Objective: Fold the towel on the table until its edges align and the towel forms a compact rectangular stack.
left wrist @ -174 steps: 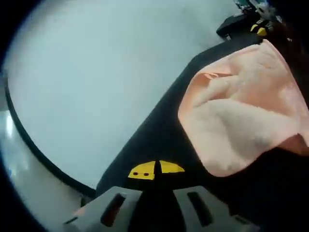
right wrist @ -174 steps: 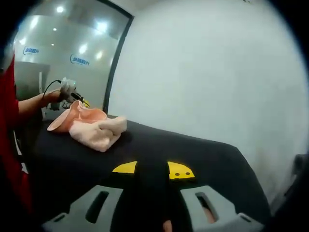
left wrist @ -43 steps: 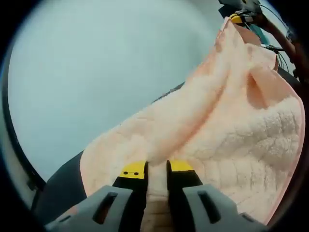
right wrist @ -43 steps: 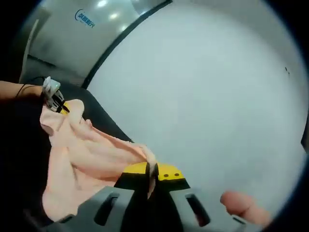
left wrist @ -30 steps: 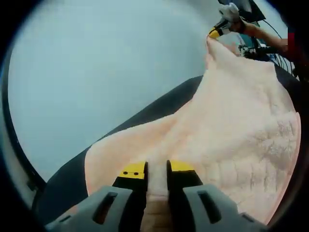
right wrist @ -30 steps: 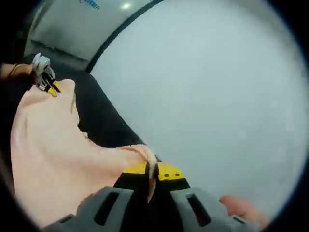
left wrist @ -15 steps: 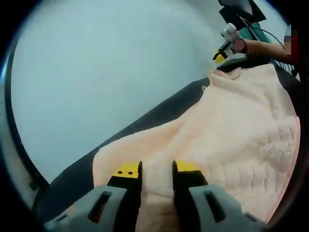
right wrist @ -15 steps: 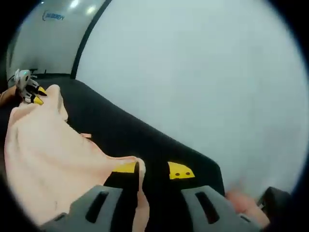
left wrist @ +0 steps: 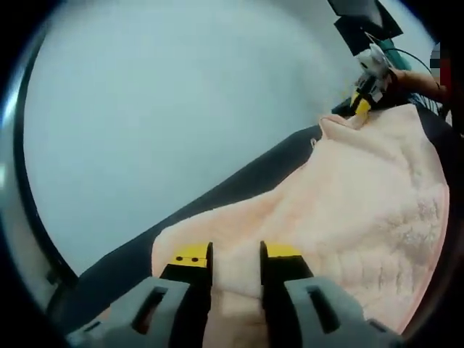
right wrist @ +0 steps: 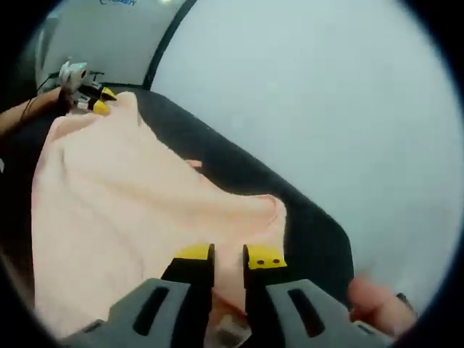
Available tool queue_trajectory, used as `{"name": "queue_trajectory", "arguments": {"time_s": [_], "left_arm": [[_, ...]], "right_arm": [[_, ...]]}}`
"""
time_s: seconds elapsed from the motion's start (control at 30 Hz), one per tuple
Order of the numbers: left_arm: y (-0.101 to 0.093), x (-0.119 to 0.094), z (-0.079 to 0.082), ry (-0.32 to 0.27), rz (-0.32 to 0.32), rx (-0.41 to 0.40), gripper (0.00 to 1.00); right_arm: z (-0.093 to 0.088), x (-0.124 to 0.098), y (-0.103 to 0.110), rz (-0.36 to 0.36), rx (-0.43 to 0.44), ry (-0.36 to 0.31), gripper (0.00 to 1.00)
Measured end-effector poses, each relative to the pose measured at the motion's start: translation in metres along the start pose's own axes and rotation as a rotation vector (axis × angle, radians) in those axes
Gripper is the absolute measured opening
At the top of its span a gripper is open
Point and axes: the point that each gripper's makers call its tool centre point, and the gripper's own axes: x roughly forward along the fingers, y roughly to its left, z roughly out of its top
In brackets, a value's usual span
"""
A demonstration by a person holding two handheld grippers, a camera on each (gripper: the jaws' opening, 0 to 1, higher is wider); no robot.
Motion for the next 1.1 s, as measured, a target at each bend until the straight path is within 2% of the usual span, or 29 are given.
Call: {"name": "queue_trajectory", "arguments": {"time_s": [0.17, 0.23, 0.3, 0.33, 0.4, 0.47, 0.53, 0.6, 0.7, 0.8, 0.9, 0.97, 1.07, 1.1], "left_arm": [[0.001, -0.002, 0.003, -0.010, 0.008, -0.009, 0.23], [0.004, -0.001, 0.001, -0.008, 0.015, -0.006, 0.23], [0.005, -0.001, 0.001, -0.002, 0.020, -0.001, 0.23], [0.005, -0.001, 0.000, 0.002, 0.021, 0.001, 0.23], [0.005, -0.002, -0.002, 0.013, 0.022, -0.001, 0.23], [0.004, -0.003, -0.003, 0.020, 0.024, 0.002, 0.23], [0.006, -0.003, -0.002, 0.017, 0.031, 0.002, 0.23], [0.008, -0.002, -0.001, 0.011, 0.036, 0.002, 0.23], [0.008, -0.004, 0.000, 0.008, 0.043, -0.012, 0.23], [0.012, -0.004, -0.003, 0.014, 0.056, -0.024, 0.23], [0.017, -0.001, -0.007, 0.026, 0.067, -0.022, 0.23], [0.017, -0.002, -0.008, 0.034, 0.076, -0.036, 0.23], [0.037, -0.005, -0.022, 0.076, 0.170, -0.161, 0.23], [0.040, -0.007, -0.021, 0.067, 0.174, -0.179, 0.23]], "right_arm": [[-0.016, 0.008, 0.018, -0.001, -0.085, 0.052, 0.14], [-0.022, 0.013, 0.009, -0.052, -0.155, 0.077, 0.13], [-0.024, 0.015, -0.006, -0.115, -0.207, 0.087, 0.04], [-0.023, 0.015, -0.013, -0.138, -0.240, 0.082, 0.01], [-0.012, 0.011, -0.022, -0.157, -0.242, 0.034, 0.00], [-0.001, 0.003, -0.036, -0.170, -0.201, -0.010, 0.00], [0.006, -0.003, -0.061, -0.210, -0.142, -0.054, 0.00], [0.006, -0.005, -0.086, -0.253, -0.068, -0.083, 0.00], [-0.003, -0.002, -0.128, -0.308, 0.083, -0.119, 0.00], [-0.035, 0.007, -0.158, -0.399, 0.148, -0.046, 0.00], [-0.050, 0.020, -0.161, -0.401, 0.256, -0.053, 0.00], [-0.064, 0.027, -0.165, -0.431, 0.301, -0.021, 0.00], [-0.073, 0.037, -0.166, -0.446, 0.322, -0.029, 0.01], [-0.075, 0.040, -0.166, -0.450, 0.326, -0.028, 0.01]]}}
